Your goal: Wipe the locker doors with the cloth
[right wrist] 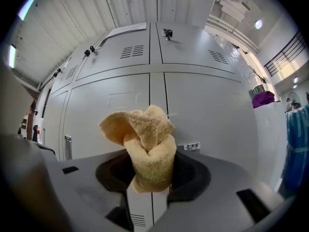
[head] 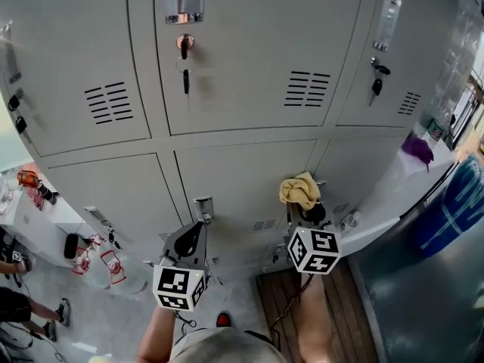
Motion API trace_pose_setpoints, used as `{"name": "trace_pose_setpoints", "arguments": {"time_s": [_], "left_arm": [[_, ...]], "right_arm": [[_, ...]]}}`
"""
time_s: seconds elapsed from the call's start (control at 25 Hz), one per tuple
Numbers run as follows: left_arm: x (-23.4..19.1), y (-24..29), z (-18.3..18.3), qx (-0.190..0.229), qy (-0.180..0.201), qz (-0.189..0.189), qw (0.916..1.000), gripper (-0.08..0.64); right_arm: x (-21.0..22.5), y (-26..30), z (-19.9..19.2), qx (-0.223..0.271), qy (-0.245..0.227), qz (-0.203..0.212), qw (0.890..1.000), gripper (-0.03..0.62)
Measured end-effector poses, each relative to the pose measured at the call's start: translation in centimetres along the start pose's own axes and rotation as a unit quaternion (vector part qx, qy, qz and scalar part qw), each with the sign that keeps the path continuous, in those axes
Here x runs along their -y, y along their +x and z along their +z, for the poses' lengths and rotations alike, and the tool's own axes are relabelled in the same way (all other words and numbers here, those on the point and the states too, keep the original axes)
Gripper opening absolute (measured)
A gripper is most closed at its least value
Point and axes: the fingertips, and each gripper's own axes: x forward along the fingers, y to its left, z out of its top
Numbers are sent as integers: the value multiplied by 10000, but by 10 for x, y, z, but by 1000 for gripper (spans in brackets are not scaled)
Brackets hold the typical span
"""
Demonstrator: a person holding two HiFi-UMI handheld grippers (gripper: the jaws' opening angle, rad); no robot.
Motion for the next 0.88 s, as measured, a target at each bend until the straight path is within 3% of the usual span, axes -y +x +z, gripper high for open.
{"name": "trace_pose_setpoints", "arguments": {"time_s": [0.52, 0.88], "left_arm": [[3, -8, -2, -6, 1, 14, 10000, 23], [1, -14, -8, -88, -10, 114, 9999, 23]], "right_arm": [[-25, -43, 12, 267, -17, 374, 9989, 187], [-67, -62, -17, 40, -12, 890, 9960, 187]]}}
